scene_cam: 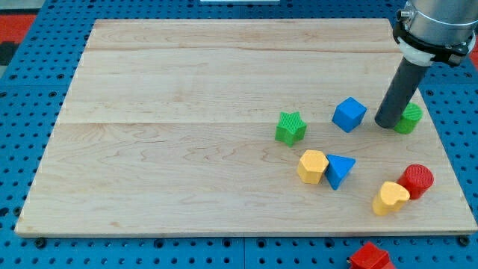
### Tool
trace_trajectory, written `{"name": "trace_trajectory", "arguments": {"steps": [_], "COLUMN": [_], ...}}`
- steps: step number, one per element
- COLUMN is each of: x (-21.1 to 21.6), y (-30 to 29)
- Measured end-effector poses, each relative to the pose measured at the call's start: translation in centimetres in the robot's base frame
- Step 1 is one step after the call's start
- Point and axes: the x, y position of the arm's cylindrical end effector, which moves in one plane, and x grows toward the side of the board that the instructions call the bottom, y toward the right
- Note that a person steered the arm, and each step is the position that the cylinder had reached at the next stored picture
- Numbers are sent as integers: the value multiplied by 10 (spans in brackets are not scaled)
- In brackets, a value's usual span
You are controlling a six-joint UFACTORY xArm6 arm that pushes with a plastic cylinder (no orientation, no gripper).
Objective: Push the red star into the blue triangle
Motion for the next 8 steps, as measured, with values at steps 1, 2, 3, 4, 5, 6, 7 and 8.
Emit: {"name": "trace_trajectory", "arguments": {"steps": [1, 2, 3, 4, 5, 6, 7, 8], "x": [0, 0, 0, 0, 0, 0, 0, -47], "y": [0, 0, 0, 0, 0, 0, 0, -7]}}
